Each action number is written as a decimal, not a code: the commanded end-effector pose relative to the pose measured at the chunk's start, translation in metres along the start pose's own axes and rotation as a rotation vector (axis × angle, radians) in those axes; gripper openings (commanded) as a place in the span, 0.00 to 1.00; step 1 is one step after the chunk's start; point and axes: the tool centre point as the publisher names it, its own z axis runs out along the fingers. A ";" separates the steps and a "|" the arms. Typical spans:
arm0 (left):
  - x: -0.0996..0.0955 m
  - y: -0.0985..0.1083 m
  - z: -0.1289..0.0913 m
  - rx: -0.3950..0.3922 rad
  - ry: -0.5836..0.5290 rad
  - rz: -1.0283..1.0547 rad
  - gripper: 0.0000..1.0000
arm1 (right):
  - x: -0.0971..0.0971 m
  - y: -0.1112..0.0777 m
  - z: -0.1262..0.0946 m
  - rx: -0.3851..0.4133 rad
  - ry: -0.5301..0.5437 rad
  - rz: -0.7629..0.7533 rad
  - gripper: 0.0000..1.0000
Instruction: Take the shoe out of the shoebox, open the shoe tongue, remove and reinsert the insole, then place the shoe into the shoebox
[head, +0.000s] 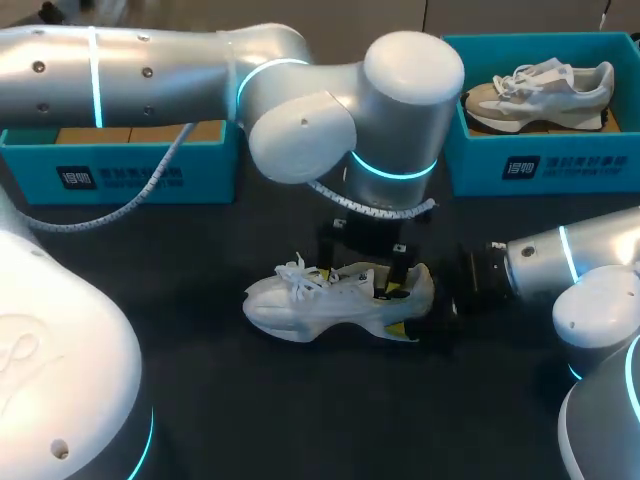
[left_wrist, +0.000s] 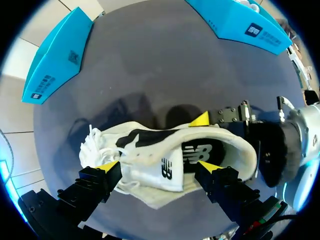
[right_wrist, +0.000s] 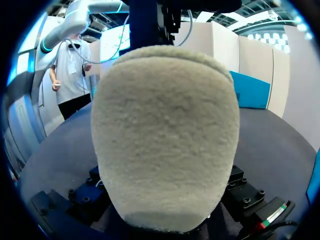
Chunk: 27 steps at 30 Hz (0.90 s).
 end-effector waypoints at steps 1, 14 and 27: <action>0.006 0.001 0.006 -0.001 -0.024 -0.006 1.00 | 0.001 0.000 0.006 0.006 -0.002 0.001 0.00; -0.005 0.006 0.017 0.018 -0.106 -0.038 1.00 | 0.001 0.000 0.006 0.006 -0.002 0.001 0.00; -0.028 0.009 0.017 0.028 -0.196 -0.088 1.00 | 0.001 0.000 0.006 0.006 -0.002 0.001 0.00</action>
